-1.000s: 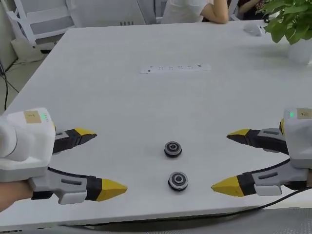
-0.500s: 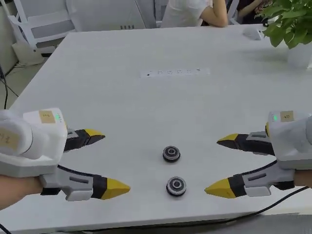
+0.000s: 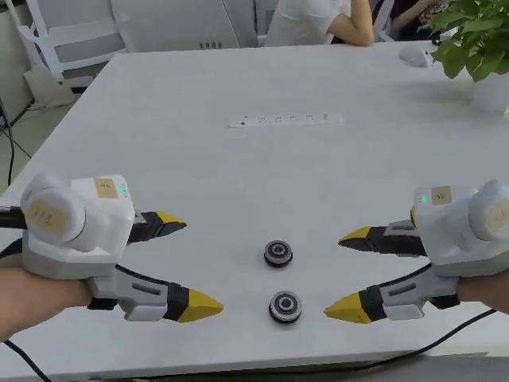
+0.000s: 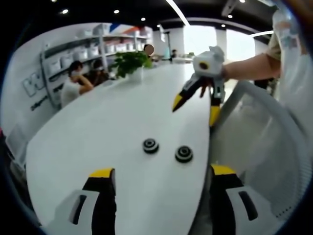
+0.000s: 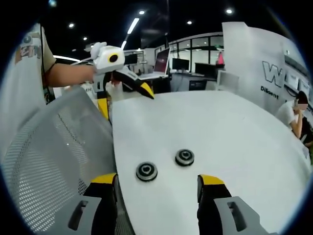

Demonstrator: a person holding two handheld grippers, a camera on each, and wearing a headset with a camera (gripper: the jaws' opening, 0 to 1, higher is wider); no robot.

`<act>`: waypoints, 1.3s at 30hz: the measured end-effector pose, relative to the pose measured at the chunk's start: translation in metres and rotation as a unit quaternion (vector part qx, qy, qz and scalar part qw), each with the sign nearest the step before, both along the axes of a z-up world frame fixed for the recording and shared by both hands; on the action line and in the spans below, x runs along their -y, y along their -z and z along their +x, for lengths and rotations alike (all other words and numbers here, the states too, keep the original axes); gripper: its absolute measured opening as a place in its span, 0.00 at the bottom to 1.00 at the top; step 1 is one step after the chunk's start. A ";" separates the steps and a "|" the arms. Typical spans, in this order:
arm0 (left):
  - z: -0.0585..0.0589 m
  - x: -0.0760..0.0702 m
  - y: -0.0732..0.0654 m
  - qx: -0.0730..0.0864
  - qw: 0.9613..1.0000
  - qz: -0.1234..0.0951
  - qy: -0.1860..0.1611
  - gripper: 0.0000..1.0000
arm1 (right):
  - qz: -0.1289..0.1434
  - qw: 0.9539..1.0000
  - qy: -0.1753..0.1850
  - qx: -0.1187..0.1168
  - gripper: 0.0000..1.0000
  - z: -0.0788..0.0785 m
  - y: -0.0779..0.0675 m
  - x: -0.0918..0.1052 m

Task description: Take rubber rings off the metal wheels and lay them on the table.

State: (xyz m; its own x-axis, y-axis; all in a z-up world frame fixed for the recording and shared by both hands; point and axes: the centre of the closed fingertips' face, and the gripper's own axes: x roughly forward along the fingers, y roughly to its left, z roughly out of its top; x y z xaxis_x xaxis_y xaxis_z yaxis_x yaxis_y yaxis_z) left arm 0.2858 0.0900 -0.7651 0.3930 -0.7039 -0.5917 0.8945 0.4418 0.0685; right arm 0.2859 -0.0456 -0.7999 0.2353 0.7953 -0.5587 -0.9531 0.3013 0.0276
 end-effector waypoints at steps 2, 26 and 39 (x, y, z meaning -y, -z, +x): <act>0.000 0.003 0.002 -0.002 1.000 0.001 0.004 0.77 | 0.001 1.000 0.000 -0.003 0.63 0.000 0.001 0.000; -0.002 0.036 0.023 -0.031 0.998 0.018 0.058 0.61 | -0.014 0.999 -0.039 -0.009 0.51 -0.003 0.024 -0.012; -0.005 0.055 0.038 -0.047 0.995 0.027 0.086 0.56 | -0.022 0.997 -0.066 -0.012 0.44 -0.005 0.036 -0.024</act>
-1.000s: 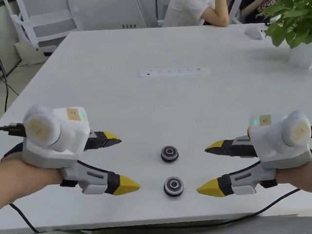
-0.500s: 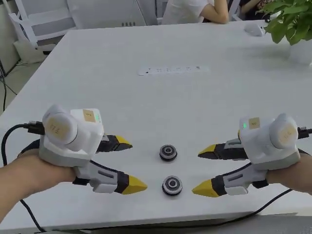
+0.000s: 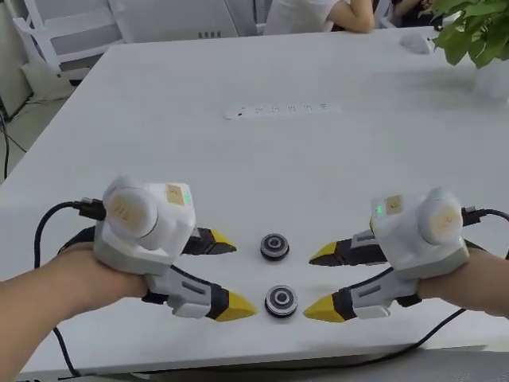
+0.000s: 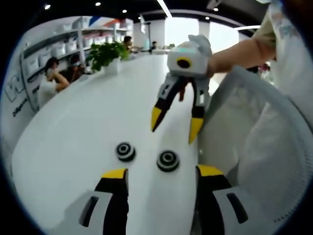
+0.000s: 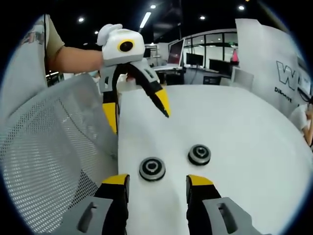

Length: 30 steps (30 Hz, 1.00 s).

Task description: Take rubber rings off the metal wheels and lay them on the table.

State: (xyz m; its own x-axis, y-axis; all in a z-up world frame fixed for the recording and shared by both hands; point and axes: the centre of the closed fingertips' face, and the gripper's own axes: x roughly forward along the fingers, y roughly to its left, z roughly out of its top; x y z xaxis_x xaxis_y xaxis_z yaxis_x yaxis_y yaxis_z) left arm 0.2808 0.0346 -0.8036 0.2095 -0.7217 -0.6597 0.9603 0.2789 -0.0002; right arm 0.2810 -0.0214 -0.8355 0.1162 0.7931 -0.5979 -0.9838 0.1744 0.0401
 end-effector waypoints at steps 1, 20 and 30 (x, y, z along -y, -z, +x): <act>0.000 0.002 0.001 -0.002 1.000 -0.001 0.002 0.55 | 0.000 1.000 -0.002 0.001 0.42 0.000 0.001 -0.001; -0.003 0.024 0.020 -0.022 0.999 0.007 0.023 0.46 | -0.017 0.999 -0.031 0.001 0.31 -0.004 0.017 -0.008; -0.004 0.030 0.032 -0.026 0.999 0.020 0.033 0.39 | -0.013 0.999 -0.030 -0.001 0.28 -0.004 0.019 -0.010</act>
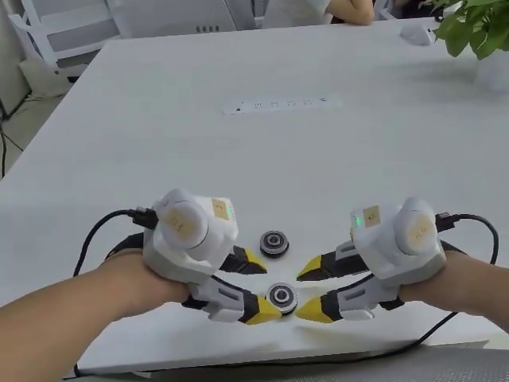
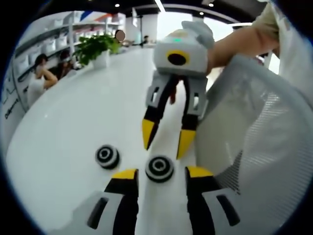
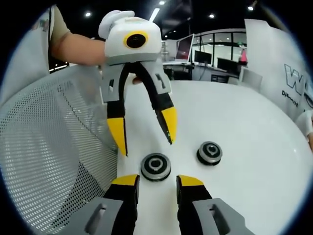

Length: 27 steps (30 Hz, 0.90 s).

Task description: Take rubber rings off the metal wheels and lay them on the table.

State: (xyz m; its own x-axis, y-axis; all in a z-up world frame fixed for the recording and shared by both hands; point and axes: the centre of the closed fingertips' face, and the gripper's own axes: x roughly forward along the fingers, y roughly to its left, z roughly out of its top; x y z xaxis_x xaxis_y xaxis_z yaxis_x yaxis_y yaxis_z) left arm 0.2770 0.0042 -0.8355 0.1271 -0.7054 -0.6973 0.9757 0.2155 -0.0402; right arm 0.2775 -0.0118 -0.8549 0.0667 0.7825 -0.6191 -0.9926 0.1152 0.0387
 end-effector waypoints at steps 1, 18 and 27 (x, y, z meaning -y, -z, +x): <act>0.000 0.001 0.001 0.000 1.000 0.000 0.001 0.37 | 0.001 1.000 0.001 -0.002 0.28 0.000 0.000 0.000; 0.000 0.011 0.011 -0.002 1.000 0.003 0.006 0.24 | 0.003 1.000 0.002 -0.007 0.28 0.000 0.003 0.001; 0.002 0.010 0.014 0.022 1.000 0.002 0.017 0.16 | 0.007 1.000 0.003 -0.010 0.27 0.000 0.003 0.000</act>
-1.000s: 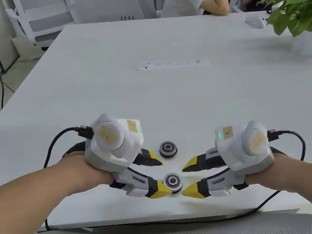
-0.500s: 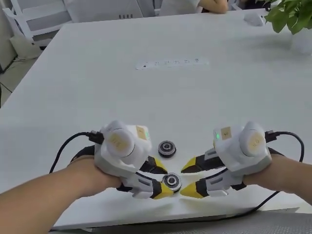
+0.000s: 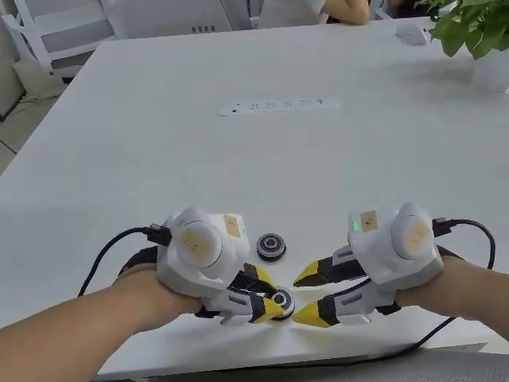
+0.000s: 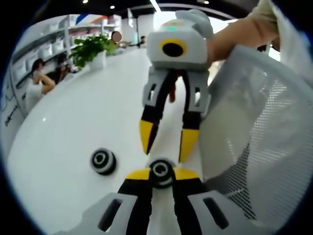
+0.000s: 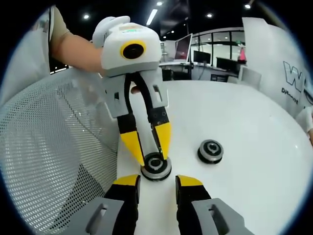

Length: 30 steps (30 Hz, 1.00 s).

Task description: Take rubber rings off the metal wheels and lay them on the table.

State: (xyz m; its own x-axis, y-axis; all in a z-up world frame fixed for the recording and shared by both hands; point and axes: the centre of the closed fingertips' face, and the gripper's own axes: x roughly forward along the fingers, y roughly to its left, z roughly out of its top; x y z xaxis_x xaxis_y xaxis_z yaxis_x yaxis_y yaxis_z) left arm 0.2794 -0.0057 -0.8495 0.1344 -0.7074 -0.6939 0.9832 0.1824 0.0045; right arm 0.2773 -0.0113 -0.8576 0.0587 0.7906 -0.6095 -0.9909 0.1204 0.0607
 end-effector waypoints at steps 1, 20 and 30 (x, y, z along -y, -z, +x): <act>0.001 -0.001 0.000 -0.002 1.000 -0.002 -0.002 0.16 | 0.001 1.000 0.001 -0.001 0.27 0.000 0.000 0.000; 0.004 -0.001 0.000 -0.002 0.999 -0.042 -0.016 0.13 | 0.021 0.999 0.013 -0.023 0.25 0.000 0.001 -0.007; 0.004 0.000 0.000 0.002 0.998 -0.051 -0.023 0.13 | 0.019 1.000 0.016 -0.013 0.24 -0.001 0.006 -0.010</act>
State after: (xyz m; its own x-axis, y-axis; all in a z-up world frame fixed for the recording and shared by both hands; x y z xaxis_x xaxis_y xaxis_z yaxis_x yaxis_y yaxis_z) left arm 0.2830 -0.0052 -0.8490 0.1708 -0.7677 -0.6176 0.9737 0.2272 -0.0131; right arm 0.2766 -0.0017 -0.8633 0.0685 0.8107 -0.5814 -0.9846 0.1489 0.0916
